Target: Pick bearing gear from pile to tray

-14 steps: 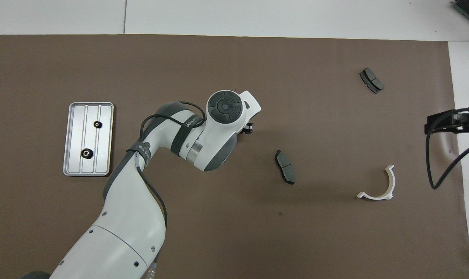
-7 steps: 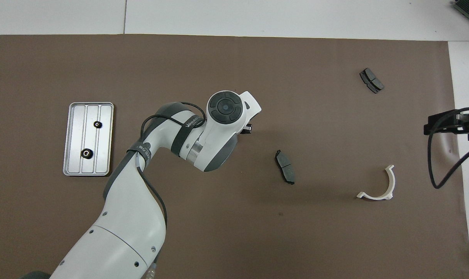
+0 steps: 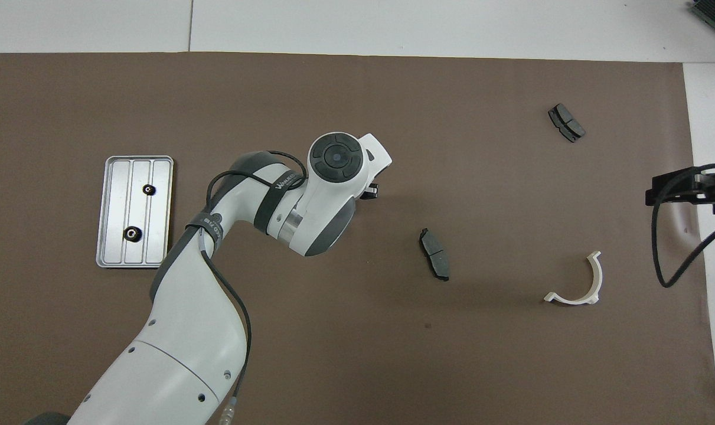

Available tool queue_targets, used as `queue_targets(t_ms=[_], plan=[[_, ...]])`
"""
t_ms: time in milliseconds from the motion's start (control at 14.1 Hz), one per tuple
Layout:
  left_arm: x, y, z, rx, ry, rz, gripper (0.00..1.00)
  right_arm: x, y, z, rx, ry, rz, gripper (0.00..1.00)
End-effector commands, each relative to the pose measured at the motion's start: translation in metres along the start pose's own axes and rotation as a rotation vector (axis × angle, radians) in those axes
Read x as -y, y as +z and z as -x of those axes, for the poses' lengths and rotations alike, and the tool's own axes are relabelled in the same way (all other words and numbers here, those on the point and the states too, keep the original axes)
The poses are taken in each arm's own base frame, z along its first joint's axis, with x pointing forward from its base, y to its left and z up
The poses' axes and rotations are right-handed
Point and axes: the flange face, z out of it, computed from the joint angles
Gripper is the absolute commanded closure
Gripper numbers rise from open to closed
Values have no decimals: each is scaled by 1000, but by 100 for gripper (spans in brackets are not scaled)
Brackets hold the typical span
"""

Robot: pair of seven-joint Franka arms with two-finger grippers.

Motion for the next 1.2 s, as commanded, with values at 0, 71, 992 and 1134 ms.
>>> queue_targets(t_ms=[0,71,992,1134], plan=[[79,-36,-21,9,-44,-30,100,-1,-1,4,21,-16,-12,0],[111,-46,-27,26,-49,-35,100,0,0,3,23,-16,-8,0],[381,-16,50,58,40,-37,100,11,-14,2,-4,-36,10,0],[382,-15,52,55,35,-38,94,12,-13,2,-3,-40,9,0]])
